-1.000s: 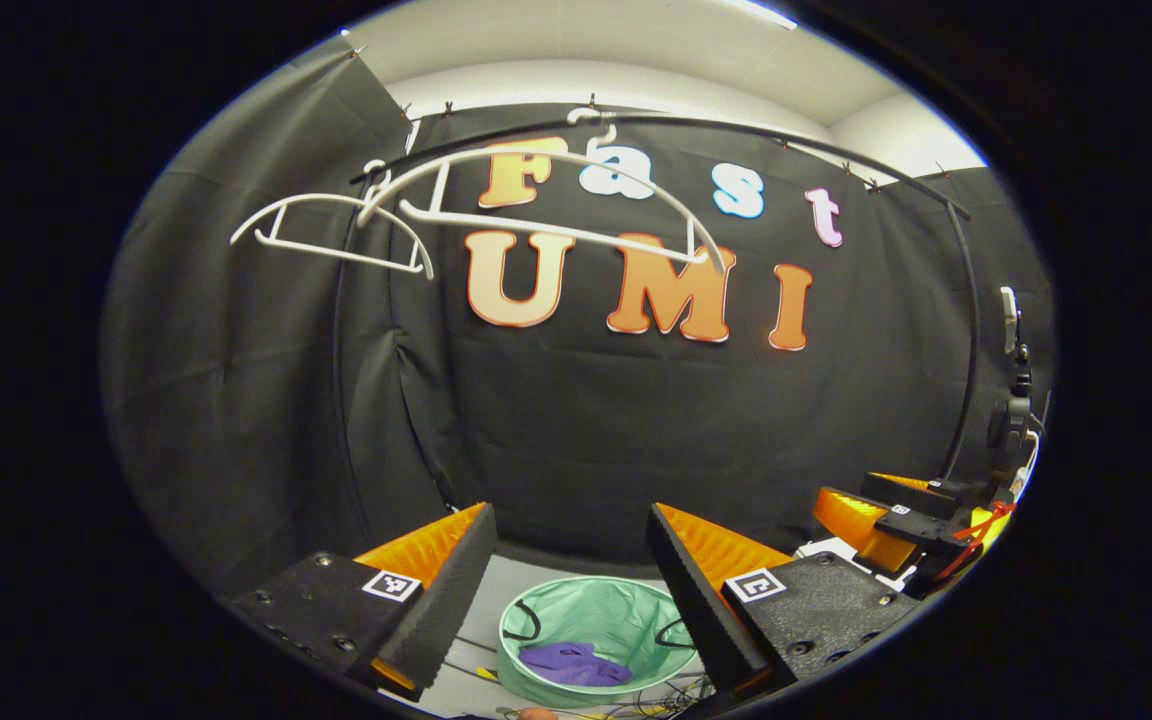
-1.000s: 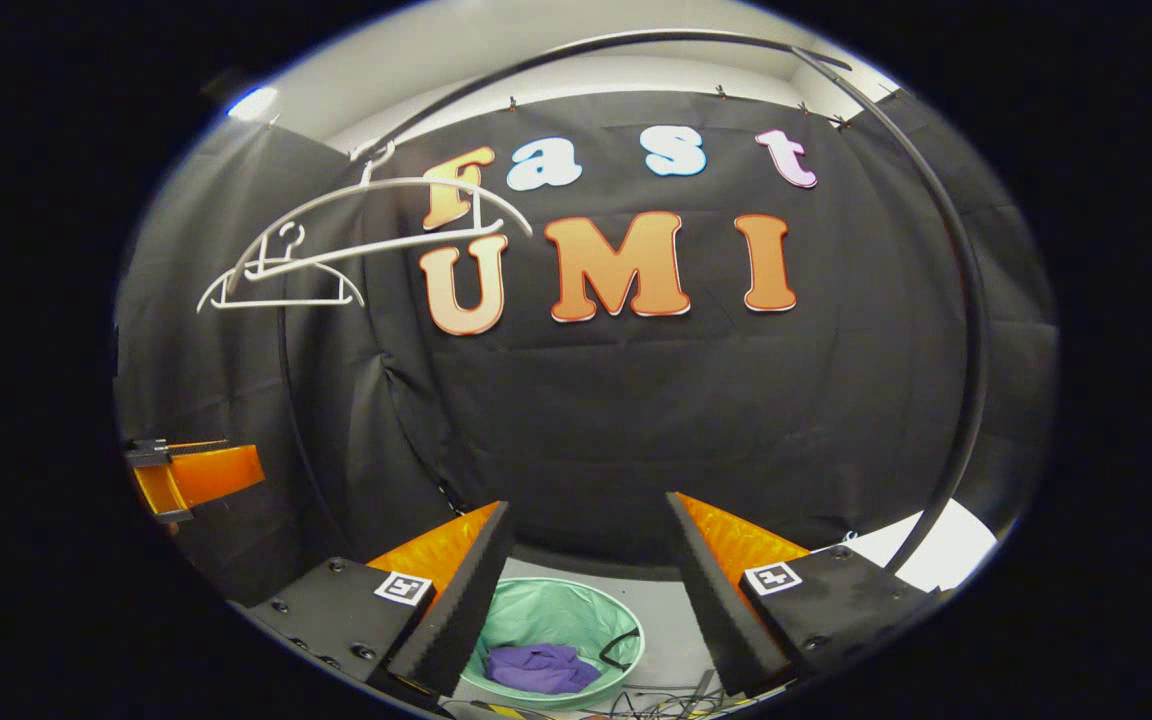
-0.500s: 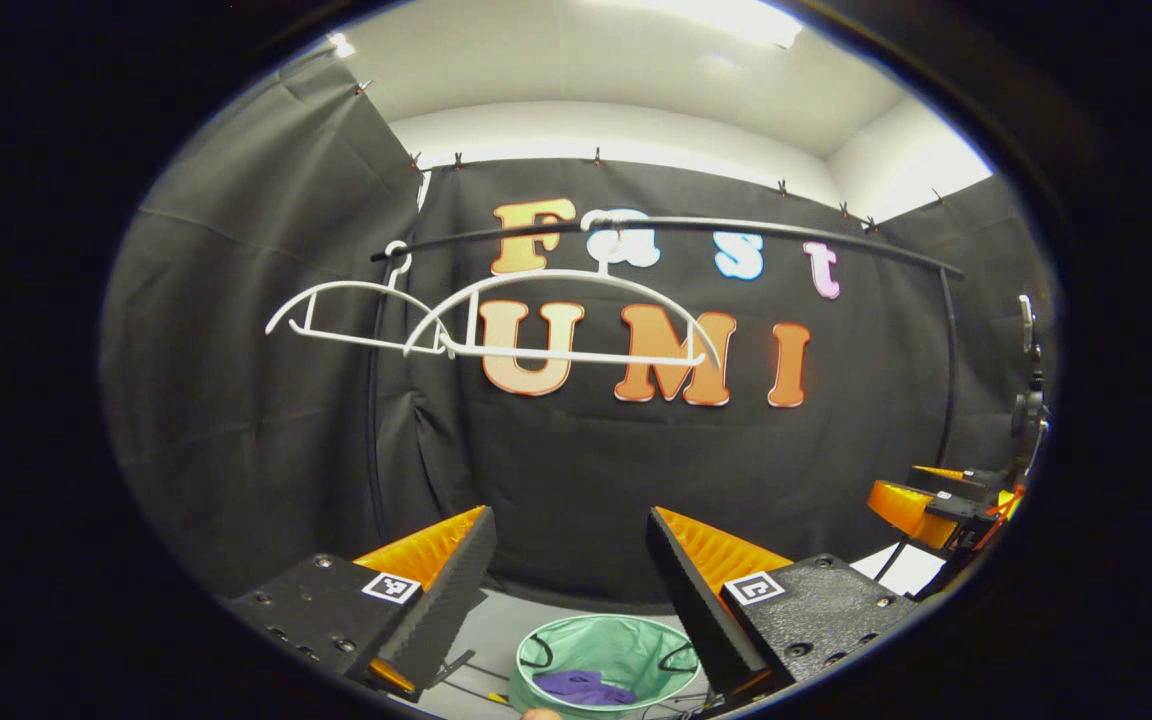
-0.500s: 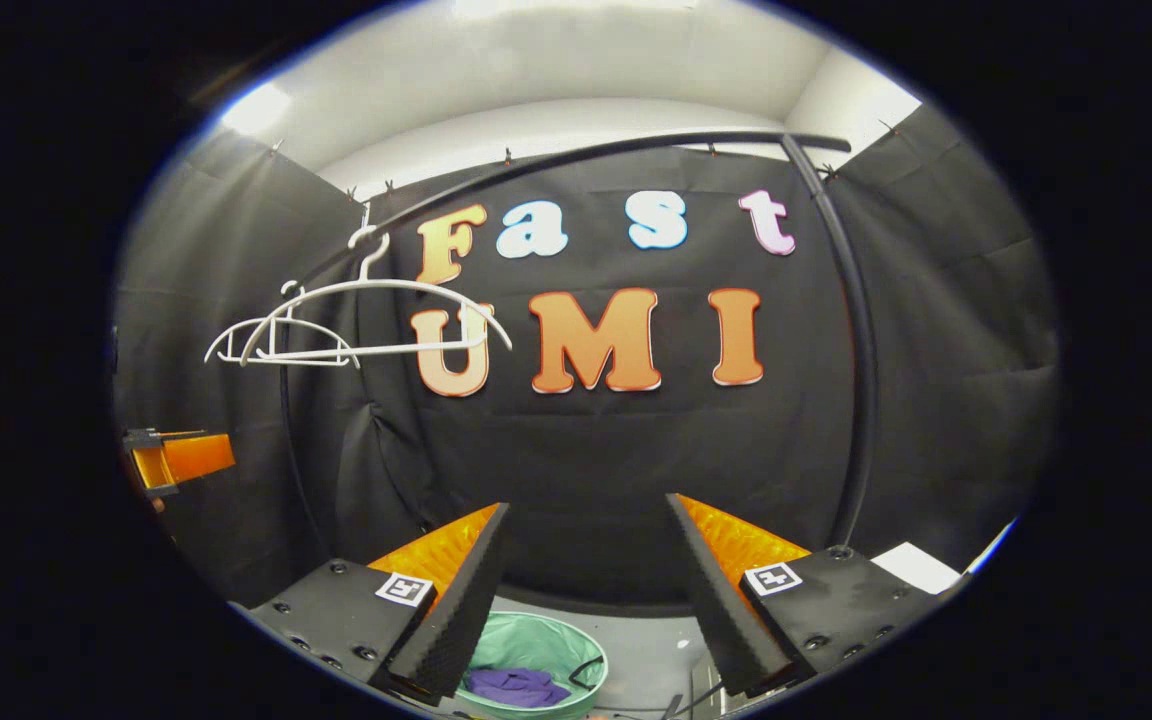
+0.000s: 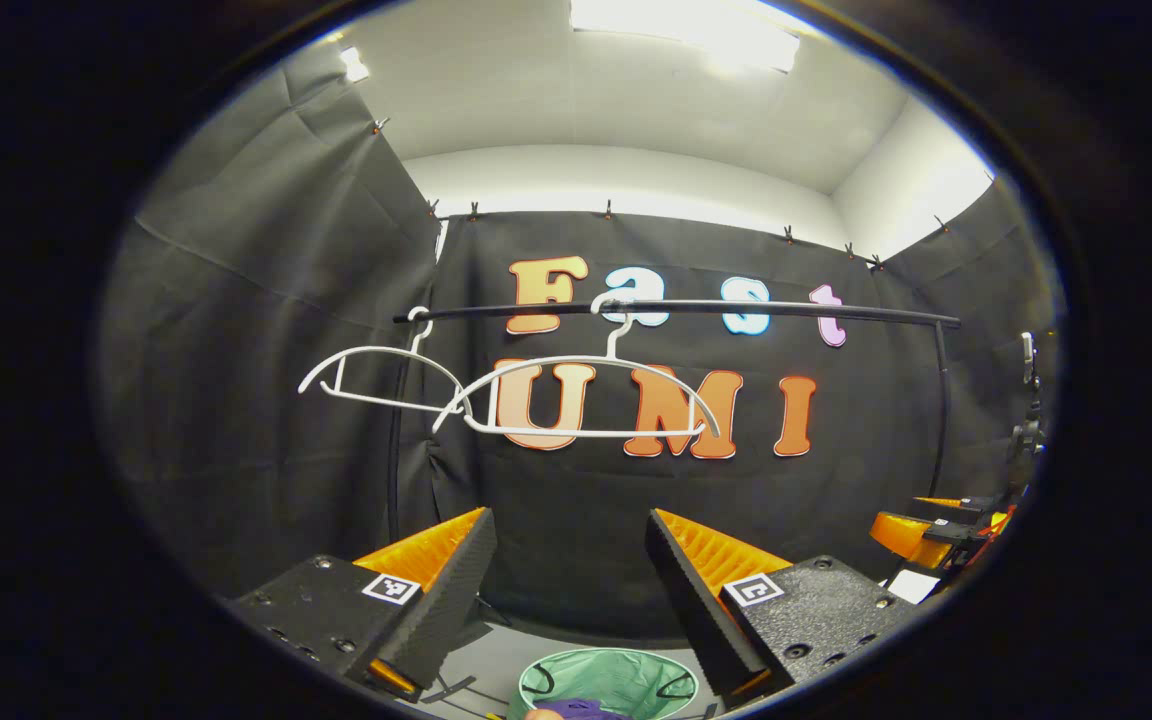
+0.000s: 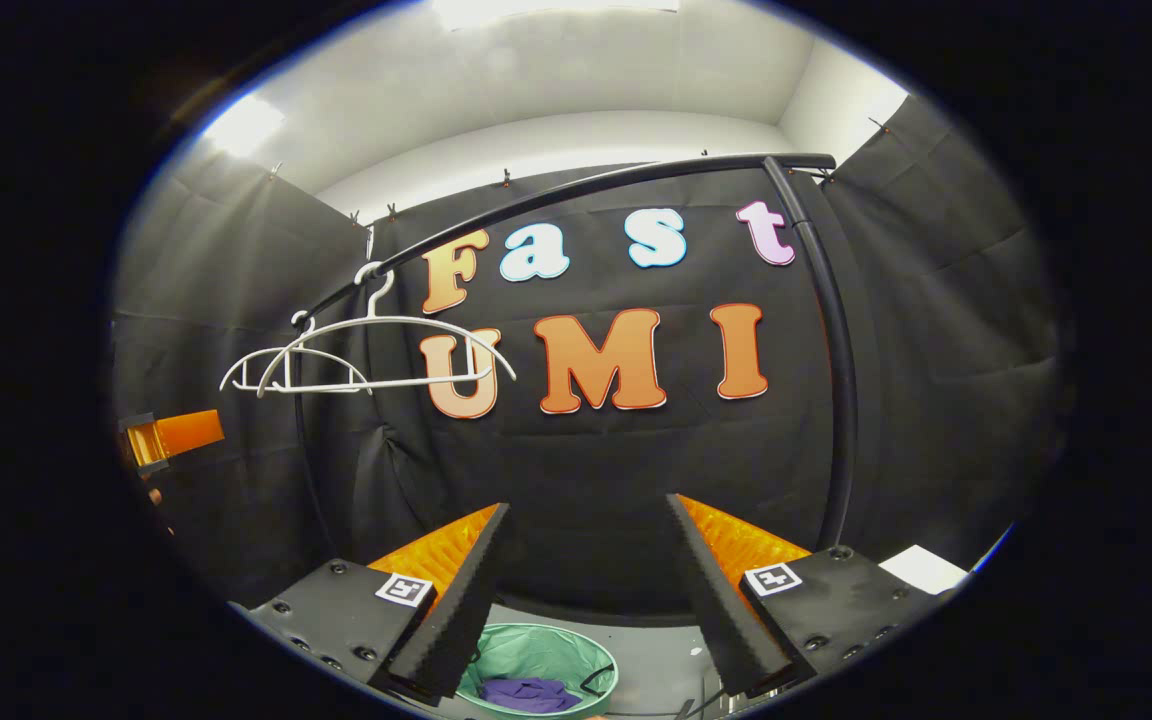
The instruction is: Grasp the clothes on the hanger with both hands and then place them into the laundry hamper below.
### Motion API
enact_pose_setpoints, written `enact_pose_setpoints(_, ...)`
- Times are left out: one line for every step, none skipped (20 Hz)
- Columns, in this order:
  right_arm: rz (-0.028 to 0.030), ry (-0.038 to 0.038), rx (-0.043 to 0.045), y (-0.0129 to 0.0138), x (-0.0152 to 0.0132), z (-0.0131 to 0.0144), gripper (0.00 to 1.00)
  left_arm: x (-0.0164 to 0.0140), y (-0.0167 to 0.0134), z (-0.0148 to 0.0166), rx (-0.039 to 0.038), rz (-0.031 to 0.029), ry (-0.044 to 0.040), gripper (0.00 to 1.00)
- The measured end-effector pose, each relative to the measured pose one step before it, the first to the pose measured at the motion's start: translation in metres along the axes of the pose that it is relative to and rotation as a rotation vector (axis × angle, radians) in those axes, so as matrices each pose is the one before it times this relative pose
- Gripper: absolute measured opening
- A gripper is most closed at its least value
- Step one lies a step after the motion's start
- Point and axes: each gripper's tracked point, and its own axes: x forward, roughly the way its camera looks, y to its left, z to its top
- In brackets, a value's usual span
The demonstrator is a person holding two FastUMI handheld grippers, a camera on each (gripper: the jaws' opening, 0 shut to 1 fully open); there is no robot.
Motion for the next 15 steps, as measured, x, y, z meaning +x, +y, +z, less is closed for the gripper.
enact_pose_setpoints(0.00002, -0.00332, -0.00339, 0.00108, 0.00002, 0.00105, 0.89, 0.0, -0.0018, -0.00087, -0.00366, -0.00559, 0.00096, 0.95)
enact_pose_setpoints(-0.00019, -0.00566, -0.00104, 0.00148, -0.00007, 0.00114, 0.89, -0.00073, -0.00013, -0.00088, -0.00331, -0.00253, 0.00119, 0.93)
enact_pose_setpoints(0.00394, -0.00298, -0.00125, 0.00109, -0.00076, 0.00003, 0.89, 0.00045, 0.00004, -0.00059, -0.00272, -0.00093, 0.00006, 0.95)
enact_pose_setpoints(0.00162, -0.00118, -0.00175, 0.00091, -0.00083, -0.00027, 1.0, 0.00052, -0.00024, -0.00076, -0.00214, 0.00001, -0.0007, 0.95)
enact_pose_setpoints(0.0004, -0.00086, -0.00153, 0.0001, 0.00003, -0.00071, 0.94, 0.00019, 0.00013, -0.00162, -0.0014, 0.00143, 0.00032, 0.95)
enact_pose_setpoints(0.00102, 0.00192, 0.00056, 0.00073, -0.00019, -0.00135, 0.89, -0.00171, 0.00036, -0.00031, -0.00156, 0.00264, 0.00057, 0.95)
enact_pose_setpoints(0.00335, 0.00416, 0.00225, 0.00191, 0.00024, -0.00252, 0.98, -0.0002, -0.00016, -0.0013, -0.00037, 0.00103, 0.00062, 0.95)
enact_pose_setpoints(0.00567, 0.00832, 0.00124, 0.00269, 0.00087, -0.00238, 0.89, -0.00093, -0.00022, -0.00089, 0.00051, 0.00262, 0.00277, 0.95)
enact_pose_setpoints(0.00718, 0.00738, -0.00012, 0.0029, 0.0014, -0.00238, 0.89, 0.00058, 0.00002, -0.0025, 0.00134, 0.00239, 0.0052, 0.95)
enact_pose_setpoints(0.00656, 0.00486, -0.00073, 0.00294, 0.00079, -0.00162, 0.89, 0.00026, 0.00024, -0.00206, 0.00113, 0.00233, 0.00638, 0.95)
enact_pose_setpoints(0.00365, -0.00035, 0.00006, 0.00124, 0.00034, 0.00069, 0.89, 0.00141, 0.00058, -0.00193, 0.00068, -0.00126, 0.00426, 0.95)
enact_pose_setpoints(0.00223, -0.00472, 0.00058, 0.00136, -0.00001, 0.00081, 0.89, 0.0004, -0.00042, -0.0005, 0.00046, -0.00123, 0.00139, 0.92)
enact_pose_setpoints(0.00272, -0.00604, 0.00119, 0.00132, -0.00024, 0.00122, 0.89, 0.00113, 0.00152, -0.0011, 0.00084, 0.00411, 0.00232, 0.93)
enact_pose_setpoints(0.0007, -0.00282, 0.00224, 0.00025, -0.00002, 0.00104, 0.89, -0.00095, 0.00243, -0.00154, 0.00087, 0.00352, 0.00242, 0.92)
enact_pose_setpoints(-0.00001, -0.00135, 0.0016, -0.00059, 0.00036, 0.00056, 0.89, 0.00127, 0.00158, -0.00062, -0.00072, 0.00327, -0.0004, 0.93)
